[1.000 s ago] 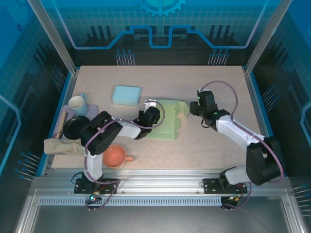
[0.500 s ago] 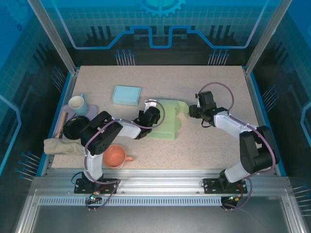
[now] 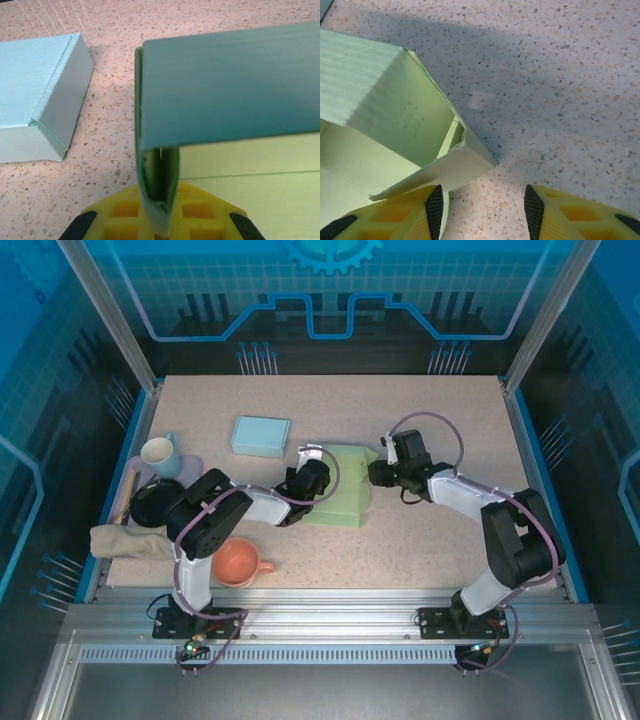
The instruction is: Fold the paper box
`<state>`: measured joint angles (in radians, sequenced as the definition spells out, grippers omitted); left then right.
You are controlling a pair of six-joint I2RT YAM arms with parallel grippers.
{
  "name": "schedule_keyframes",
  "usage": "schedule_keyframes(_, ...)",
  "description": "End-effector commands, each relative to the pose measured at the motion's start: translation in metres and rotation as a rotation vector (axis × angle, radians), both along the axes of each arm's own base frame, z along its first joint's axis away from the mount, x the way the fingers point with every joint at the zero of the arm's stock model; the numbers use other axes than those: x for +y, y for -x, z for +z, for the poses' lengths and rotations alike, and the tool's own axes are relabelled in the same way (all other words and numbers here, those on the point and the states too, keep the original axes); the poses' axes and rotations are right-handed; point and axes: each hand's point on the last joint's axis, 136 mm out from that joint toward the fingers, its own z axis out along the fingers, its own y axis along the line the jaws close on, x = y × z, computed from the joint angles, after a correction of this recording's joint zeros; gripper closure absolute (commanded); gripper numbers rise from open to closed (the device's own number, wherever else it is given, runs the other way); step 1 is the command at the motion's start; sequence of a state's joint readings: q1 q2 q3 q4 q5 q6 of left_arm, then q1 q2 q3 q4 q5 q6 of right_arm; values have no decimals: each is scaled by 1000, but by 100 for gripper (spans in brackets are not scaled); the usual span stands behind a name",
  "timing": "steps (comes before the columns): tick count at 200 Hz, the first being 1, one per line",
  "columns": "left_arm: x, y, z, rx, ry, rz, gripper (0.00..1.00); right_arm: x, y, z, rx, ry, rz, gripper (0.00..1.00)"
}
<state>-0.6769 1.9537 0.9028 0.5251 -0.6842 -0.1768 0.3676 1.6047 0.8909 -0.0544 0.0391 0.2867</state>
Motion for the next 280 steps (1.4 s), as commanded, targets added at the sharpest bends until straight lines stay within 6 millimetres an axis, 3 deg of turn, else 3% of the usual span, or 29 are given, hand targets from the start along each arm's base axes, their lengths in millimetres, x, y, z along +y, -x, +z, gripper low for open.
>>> schedule_keyframes(1, 0, 6, -19, 64, -76, -31, 100, 15, -10, 9, -34, -31, 35, 52)
schedule_keyframes(82, 0, 6, -19, 63, -75, -30, 100, 36, -12, 11, -66, -49, 113, 55)
schedule_keyframes(201, 1, 7, -19, 63, -76, -29, 100, 85, -5, 16, -101, -41, 249, 58)
schedule_keyframes(234, 1, 7, -19, 64, -78, -29, 100, 84, 1, 23, -101, -55, 250, 57)
schedule_keyframes(280, 2, 7, -19, 62, -77, -27, 100, 63, 14, 30, -93, 11, 210, 56)
